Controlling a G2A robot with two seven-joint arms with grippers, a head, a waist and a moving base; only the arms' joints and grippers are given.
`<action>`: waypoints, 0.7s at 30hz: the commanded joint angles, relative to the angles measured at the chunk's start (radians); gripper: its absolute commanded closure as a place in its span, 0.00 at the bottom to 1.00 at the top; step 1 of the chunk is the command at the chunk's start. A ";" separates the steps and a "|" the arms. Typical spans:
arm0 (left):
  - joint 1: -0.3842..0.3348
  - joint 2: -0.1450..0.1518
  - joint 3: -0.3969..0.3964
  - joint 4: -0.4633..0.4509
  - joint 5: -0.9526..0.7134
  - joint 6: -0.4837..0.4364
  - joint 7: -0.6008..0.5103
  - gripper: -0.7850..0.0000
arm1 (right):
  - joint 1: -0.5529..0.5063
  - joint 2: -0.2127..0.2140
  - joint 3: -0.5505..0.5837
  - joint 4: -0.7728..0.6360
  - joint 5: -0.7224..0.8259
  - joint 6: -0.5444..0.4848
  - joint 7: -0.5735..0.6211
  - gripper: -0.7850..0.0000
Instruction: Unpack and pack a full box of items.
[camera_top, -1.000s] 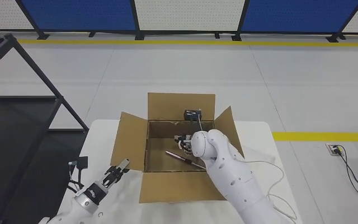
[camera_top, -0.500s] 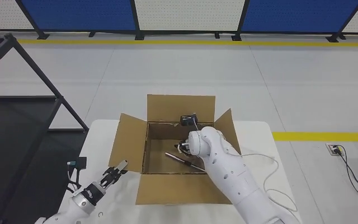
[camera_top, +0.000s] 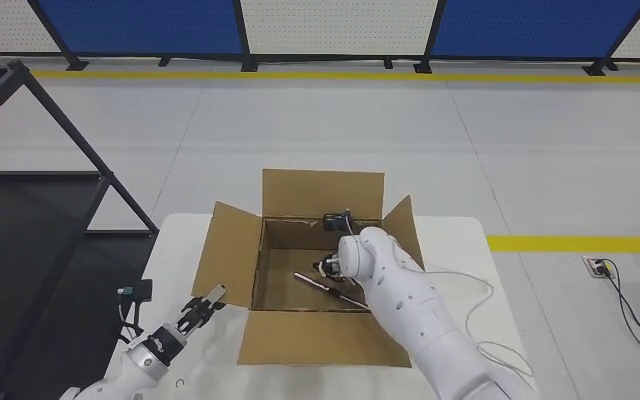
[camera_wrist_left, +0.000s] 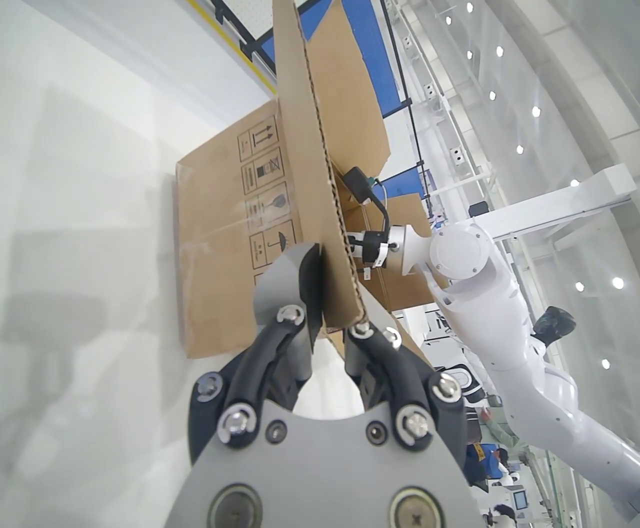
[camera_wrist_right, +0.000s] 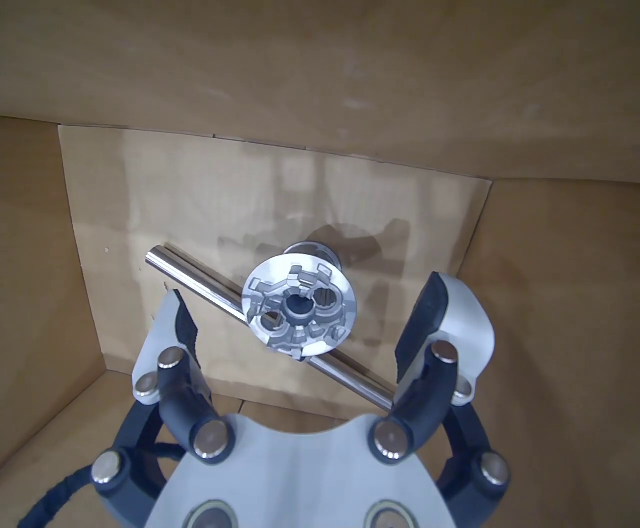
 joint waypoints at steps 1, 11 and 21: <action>0.000 0.000 0.001 0.000 0.001 -0.001 0.002 0.77 | 0.007 -0.006 -0.002 0.020 0.009 -0.005 -0.009 0.00; 0.000 0.002 0.001 0.002 -0.003 -0.001 0.001 0.71 | 0.041 -0.035 -0.017 0.103 0.031 -0.028 -0.031 0.52; 0.004 0.004 -0.003 -0.003 -0.012 0.001 0.002 0.20 | 0.074 -0.054 -0.020 0.174 0.045 -0.028 -0.039 0.75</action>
